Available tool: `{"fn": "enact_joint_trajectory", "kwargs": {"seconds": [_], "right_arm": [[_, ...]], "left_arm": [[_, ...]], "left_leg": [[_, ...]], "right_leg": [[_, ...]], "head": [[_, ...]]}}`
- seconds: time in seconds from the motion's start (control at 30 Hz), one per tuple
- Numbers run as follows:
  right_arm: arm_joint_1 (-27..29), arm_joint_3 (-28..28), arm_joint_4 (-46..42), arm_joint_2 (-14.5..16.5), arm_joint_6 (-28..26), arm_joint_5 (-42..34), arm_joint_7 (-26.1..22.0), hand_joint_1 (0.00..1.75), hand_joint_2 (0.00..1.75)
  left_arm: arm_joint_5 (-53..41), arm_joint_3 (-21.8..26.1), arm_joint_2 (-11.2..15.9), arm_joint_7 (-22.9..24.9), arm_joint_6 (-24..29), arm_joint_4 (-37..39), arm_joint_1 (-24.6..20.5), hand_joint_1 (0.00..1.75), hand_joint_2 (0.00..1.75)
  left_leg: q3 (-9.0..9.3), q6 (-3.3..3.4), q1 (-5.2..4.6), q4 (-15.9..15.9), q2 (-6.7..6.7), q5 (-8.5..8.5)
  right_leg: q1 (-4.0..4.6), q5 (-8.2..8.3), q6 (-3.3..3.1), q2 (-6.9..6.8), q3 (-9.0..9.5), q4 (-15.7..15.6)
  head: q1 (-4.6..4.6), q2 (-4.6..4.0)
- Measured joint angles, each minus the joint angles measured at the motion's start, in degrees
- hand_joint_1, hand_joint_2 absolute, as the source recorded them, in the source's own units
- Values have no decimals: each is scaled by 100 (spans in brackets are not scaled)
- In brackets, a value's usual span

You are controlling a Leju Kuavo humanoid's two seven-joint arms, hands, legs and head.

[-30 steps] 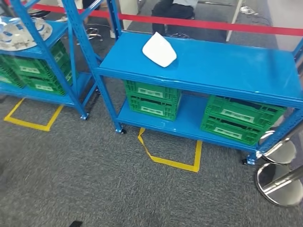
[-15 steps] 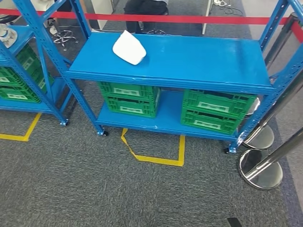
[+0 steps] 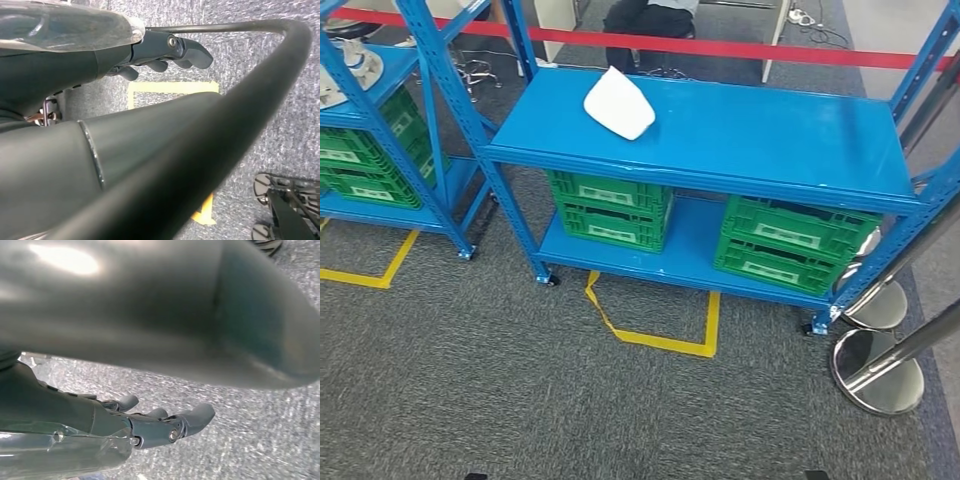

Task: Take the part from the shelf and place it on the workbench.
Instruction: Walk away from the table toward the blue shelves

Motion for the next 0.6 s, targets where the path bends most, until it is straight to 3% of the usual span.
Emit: {"fn": "enact_joint_trajectory", "kwargs": {"seconds": [0.03,0.17,0.23,0.3,0.33,0.37,0.4,0.47,0.5,0.57,0.6], "right_arm": [[-4,1,0,-3,0,-1,1,0,0],[-3,-1,-1,-4,0,-19,7,0,0],[-7,-1,-1,-4,-1,-26,4,0,0],[-5,-1,1,-4,-1,-28,0,0,0],[-2,-1,1,-4,-1,-32,-2,0,0],[0,-1,2,-4,-1,-40,-4,0,0],[-1,-1,1,-4,0,-51,-7,0,0],[-7,-1,0,-4,3,-81,-14,0,0],[-10,-1,-1,-5,4,-98,-20,0,0],[-13,-1,-1,-8,2,-137,-43,0,0],[-11,-1,-1,-12,-1,-155,-56,0,0]], "left_arm": [[0,0,-2,0,0,0,-1,0,0],[0,0,-5,0,0,-1,-2,0,0],[1,0,-5,-1,0,-1,-2,0,0],[8,0,-9,-2,0,-1,1,0,0],[13,0,-12,-2,0,-1,5,0,0],[18,0,-16,-2,0,-1,9,0,0],[21,0,-19,-2,0,-1,11,0,0],[24,0,-21,-2,3,-1,8,0,0],[24,0,-20,-2,6,-1,4,0,0],[27,0,-23,-2,10,-1,0,0,0],[29,-1,-27,-2,11,-1,1,0,0]], "left_leg": [[-3,-24,-7,19,3,-8],[-48,-127,-8,152,-8,-93],[-294,-212,27,687,-28,-414],[-702,-275,85,1523,-29,-785],[-848,-295,113,1805,-29,-852],[-887,-308,135,1854,-29,-797],[-801,-315,152,1646,-29,-629],[-398,-310,170,773,-34,-195],[-221,-295,165,393,-40,-55],[-76,-258,156,47,-54,18],[-73,-255,154,34,-52,19]], "right_leg": [[9,23,-40,-3,82,-174],[0,46,-182,4,138,-252],[-26,77,-233,-3,160,-272],[-30,88,-249,-1,137,-271],[-34,88,-249,1,133,-270],[-40,86,-246,7,135,-270],[-50,83,-240,16,144,-269],[-67,67,-204,32,166,-269],[-67,56,-172,40,171,-267],[-53,27,-107,48,167,-260],[-48,7,-151,50,167,-259]], "head": [[7,0],[-9,0],[-47,0],[-102,0],[-116,0],[-130,0],[-145,0],[-191,0],[-221,0],[-246,0],[-235,0]]}}
